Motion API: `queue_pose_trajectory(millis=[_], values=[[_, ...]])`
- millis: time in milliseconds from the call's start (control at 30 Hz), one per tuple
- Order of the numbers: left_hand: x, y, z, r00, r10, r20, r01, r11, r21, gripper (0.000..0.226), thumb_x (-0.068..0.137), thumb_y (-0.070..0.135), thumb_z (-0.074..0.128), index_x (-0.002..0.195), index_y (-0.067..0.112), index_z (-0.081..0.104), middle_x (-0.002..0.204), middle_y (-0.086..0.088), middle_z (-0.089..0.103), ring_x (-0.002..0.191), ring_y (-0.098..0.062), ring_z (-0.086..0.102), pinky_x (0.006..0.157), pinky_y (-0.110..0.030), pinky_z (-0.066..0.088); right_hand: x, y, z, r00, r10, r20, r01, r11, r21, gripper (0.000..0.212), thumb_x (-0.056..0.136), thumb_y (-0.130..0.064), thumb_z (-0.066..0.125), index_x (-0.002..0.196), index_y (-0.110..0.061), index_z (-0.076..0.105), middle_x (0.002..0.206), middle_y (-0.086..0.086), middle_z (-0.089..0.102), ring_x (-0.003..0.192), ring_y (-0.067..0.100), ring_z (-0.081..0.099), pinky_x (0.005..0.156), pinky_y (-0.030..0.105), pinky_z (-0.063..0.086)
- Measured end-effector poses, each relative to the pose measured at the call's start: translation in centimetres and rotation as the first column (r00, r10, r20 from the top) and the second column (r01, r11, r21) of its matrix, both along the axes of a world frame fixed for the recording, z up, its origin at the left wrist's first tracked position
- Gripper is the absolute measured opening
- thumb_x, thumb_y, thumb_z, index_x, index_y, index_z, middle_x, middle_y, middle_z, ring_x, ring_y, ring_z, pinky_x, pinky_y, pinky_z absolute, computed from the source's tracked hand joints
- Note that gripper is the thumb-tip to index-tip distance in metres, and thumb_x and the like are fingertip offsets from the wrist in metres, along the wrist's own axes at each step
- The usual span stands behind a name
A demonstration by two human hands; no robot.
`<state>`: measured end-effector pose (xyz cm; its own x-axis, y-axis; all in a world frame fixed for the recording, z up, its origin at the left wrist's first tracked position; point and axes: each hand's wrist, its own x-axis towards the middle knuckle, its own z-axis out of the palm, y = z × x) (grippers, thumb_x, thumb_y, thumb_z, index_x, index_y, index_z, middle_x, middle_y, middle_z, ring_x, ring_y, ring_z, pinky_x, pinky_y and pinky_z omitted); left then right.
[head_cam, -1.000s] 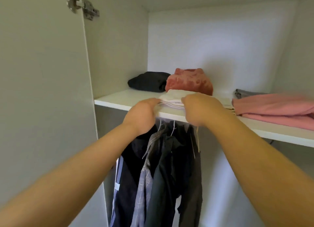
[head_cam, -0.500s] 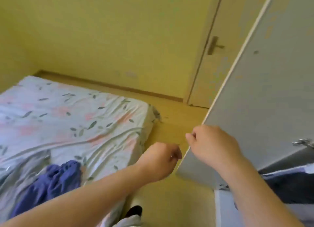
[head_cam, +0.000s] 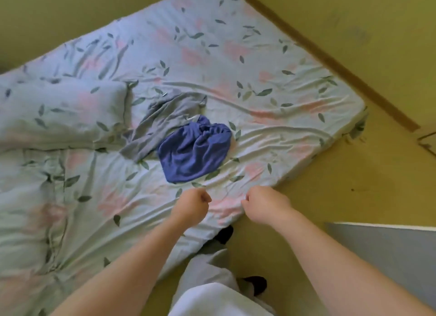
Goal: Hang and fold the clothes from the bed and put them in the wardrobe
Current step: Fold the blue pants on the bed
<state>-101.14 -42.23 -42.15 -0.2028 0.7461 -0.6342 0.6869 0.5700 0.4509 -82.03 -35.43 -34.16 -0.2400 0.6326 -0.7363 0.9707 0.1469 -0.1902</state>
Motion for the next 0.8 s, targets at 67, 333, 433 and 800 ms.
queue_pose_trajectory(millis=[67, 333, 433, 800], values=[[-2.5, 1.5, -3.5, 0.999, -0.017, -0.041, 0.015, 0.998, -0.054, 0.033, 0.091, 0.011, 0.050, 0.113, 0.022, 0.072, 0.119, -0.002, 0.070, 0.110, -0.023, 0.062, 0.084, -0.028, 0.046, -2.5, 1.3, -2.7, 1.000, 0.002, 0.020, -0.001, 0.999, -0.048, 0.025, 0.101, -0.031, 0.045, 0.106, -0.018, 0.066, 0.116, 0.007, 0.066, 0.101, 0.030, 0.063, 0.079, 0.034, 0.048], [-7.7, 13.2, -14.3, 0.991, -0.107, -0.079, 0.096, 0.987, -0.129, 0.038, 0.092, 0.011, 0.052, 0.130, 0.012, 0.053, 0.135, -0.014, 0.047, 0.105, -0.039, 0.057, 0.088, -0.046, 0.052, -8.3, 7.1, -12.2, 0.989, -0.126, 0.073, 0.132, 0.987, -0.096, 0.017, 0.101, -0.024, 0.042, 0.107, -0.022, 0.057, 0.116, 0.006, 0.063, 0.097, 0.029, 0.059, 0.084, 0.036, 0.051], [-8.1, 18.1, -17.8, 0.980, -0.169, -0.106, 0.158, 0.982, -0.108, 0.044, 0.093, 0.008, 0.052, 0.135, 0.017, 0.051, 0.156, -0.015, 0.022, 0.111, -0.040, 0.053, 0.082, -0.047, 0.052, -8.5, 9.0, -14.8, 0.979, -0.185, 0.085, 0.194, 0.975, -0.106, 0.025, 0.102, -0.028, 0.039, 0.120, -0.023, 0.056, 0.119, 0.006, 0.062, 0.102, 0.030, 0.061, 0.088, 0.038, 0.052], [-9.6, 23.0, -25.3, 0.979, 0.179, 0.098, -0.171, 0.982, -0.085, 0.018, 0.090, 0.009, 0.057, 0.093, 0.014, 0.074, 0.095, -0.005, 0.070, 0.083, -0.027, 0.059, 0.067, -0.032, 0.049, -7.9, 10.8, -18.2, 0.945, -0.289, 0.155, 0.309, 0.942, -0.132, 0.024, 0.104, -0.034, 0.039, 0.120, -0.025, 0.055, 0.108, 0.004, 0.066, 0.089, 0.026, 0.063, 0.082, 0.038, 0.056]])
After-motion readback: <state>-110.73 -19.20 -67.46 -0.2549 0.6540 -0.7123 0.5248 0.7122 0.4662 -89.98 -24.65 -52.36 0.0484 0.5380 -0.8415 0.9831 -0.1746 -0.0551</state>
